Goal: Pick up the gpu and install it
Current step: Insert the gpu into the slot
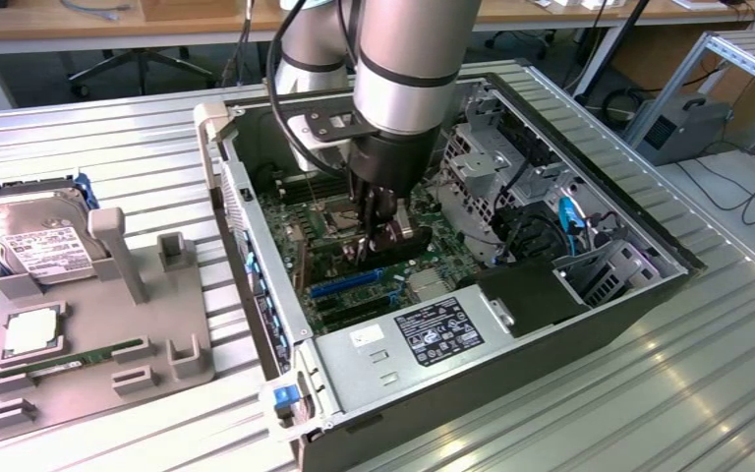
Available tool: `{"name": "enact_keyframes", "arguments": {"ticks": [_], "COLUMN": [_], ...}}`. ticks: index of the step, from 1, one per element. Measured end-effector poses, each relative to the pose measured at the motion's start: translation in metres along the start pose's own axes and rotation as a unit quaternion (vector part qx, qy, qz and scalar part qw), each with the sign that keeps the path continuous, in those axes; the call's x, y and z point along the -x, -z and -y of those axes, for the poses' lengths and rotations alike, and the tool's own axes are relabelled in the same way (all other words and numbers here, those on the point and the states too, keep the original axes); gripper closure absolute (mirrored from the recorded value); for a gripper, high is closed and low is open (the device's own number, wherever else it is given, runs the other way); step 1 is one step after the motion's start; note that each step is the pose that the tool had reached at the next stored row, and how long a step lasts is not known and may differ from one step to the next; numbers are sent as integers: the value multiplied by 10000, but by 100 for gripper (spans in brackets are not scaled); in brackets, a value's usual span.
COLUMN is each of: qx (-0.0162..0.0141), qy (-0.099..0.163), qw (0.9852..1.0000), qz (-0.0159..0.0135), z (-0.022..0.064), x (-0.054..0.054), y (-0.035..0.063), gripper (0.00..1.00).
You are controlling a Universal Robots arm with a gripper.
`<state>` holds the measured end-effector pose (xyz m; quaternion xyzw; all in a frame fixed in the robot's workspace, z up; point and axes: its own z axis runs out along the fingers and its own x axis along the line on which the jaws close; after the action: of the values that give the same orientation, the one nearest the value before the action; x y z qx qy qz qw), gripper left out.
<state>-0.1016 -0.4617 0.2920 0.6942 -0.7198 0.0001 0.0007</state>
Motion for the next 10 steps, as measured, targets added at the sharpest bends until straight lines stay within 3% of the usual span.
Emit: {"name": "enact_keyframes", "arguments": {"ticks": [10], "qx": [-1], "qy": [0], "qw": [10000], "qz": [1], "z": [1], "x": [2], "y": [-17], "gripper": [73]}}
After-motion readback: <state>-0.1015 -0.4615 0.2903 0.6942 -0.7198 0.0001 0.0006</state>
